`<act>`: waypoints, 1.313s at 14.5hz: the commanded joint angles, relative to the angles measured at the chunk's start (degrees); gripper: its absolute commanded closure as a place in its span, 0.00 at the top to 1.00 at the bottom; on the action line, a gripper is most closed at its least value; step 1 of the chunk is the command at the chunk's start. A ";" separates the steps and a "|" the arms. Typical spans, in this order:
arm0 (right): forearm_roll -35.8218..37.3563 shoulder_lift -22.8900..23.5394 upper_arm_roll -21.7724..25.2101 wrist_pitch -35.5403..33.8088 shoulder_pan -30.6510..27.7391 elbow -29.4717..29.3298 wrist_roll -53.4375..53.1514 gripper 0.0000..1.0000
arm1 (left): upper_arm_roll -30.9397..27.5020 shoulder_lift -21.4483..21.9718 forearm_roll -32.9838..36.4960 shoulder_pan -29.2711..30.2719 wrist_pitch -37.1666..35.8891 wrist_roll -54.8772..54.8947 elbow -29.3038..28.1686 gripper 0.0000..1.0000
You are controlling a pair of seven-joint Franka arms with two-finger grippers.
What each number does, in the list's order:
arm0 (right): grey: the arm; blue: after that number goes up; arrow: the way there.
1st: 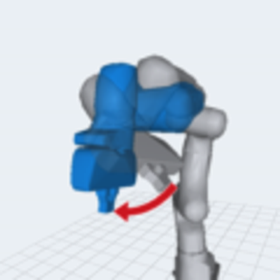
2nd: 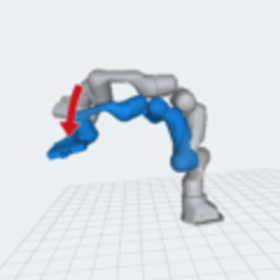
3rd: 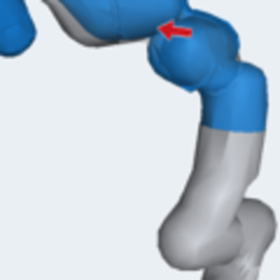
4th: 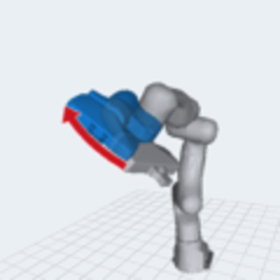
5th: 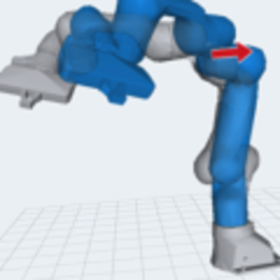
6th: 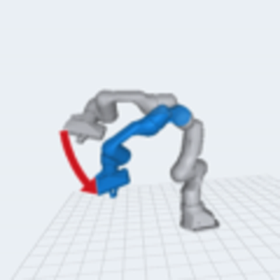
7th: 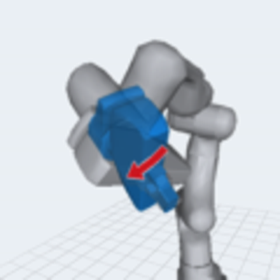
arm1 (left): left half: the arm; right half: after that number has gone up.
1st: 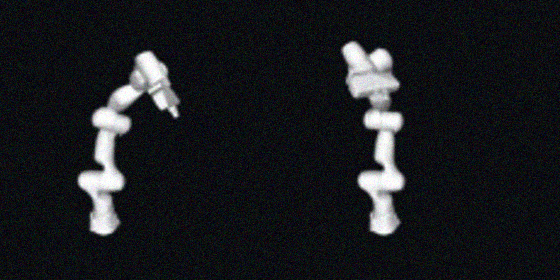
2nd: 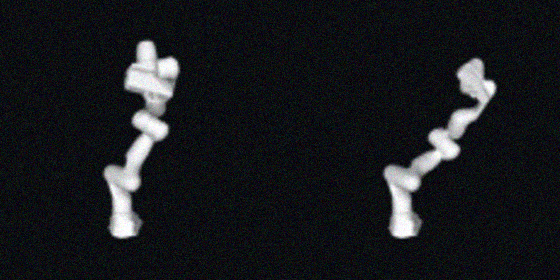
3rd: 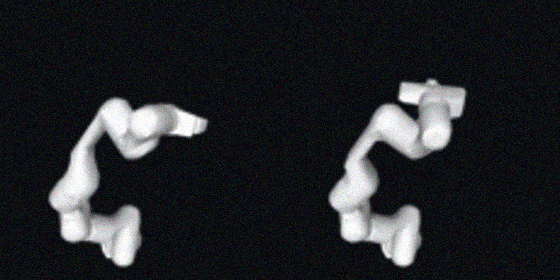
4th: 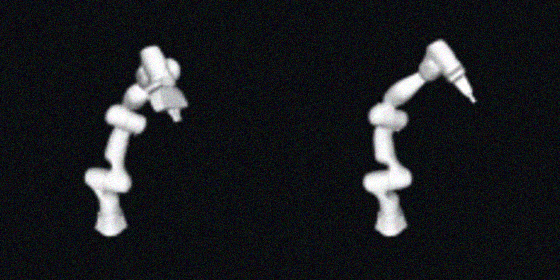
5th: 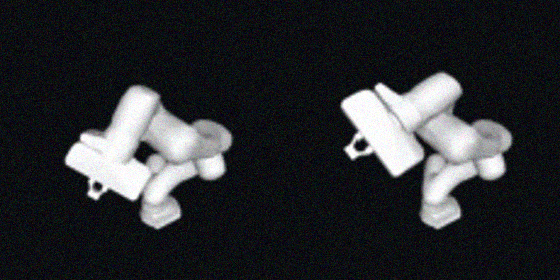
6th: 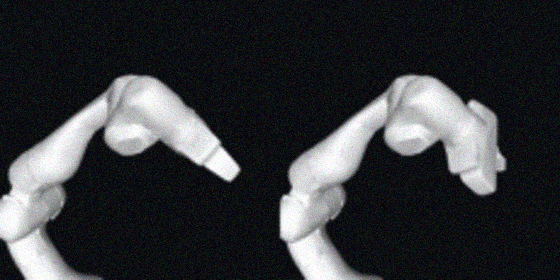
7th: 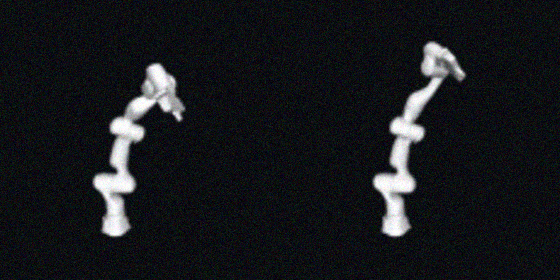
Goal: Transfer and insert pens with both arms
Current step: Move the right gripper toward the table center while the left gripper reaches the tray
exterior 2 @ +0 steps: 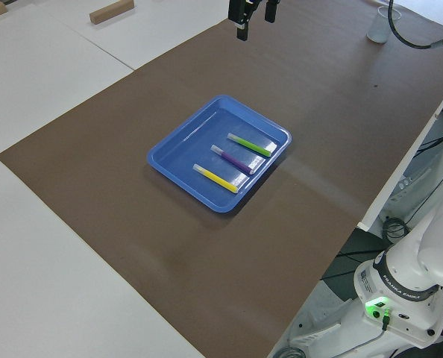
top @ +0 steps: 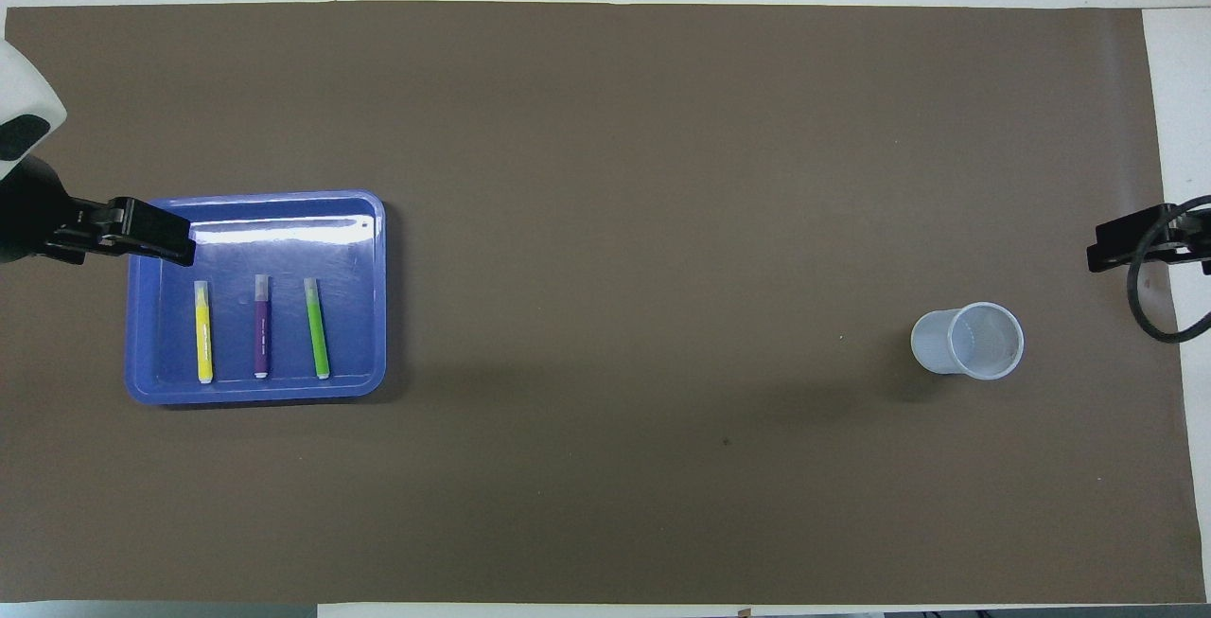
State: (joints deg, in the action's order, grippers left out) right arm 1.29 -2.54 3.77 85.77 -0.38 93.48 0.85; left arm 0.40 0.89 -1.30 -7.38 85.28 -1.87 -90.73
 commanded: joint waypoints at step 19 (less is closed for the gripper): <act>-10.21 -1.94 -0.78 3.41 0.03 4.42 1.61 1.00 | -0.93 3.49 -0.37 1.92 1.37 0.20 -5.31 1.00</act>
State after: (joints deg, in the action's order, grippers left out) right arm -3.80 -2.59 2.96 86.07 -0.30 94.90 1.36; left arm 0.01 1.09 -1.30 -6.29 85.31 -2.08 -91.33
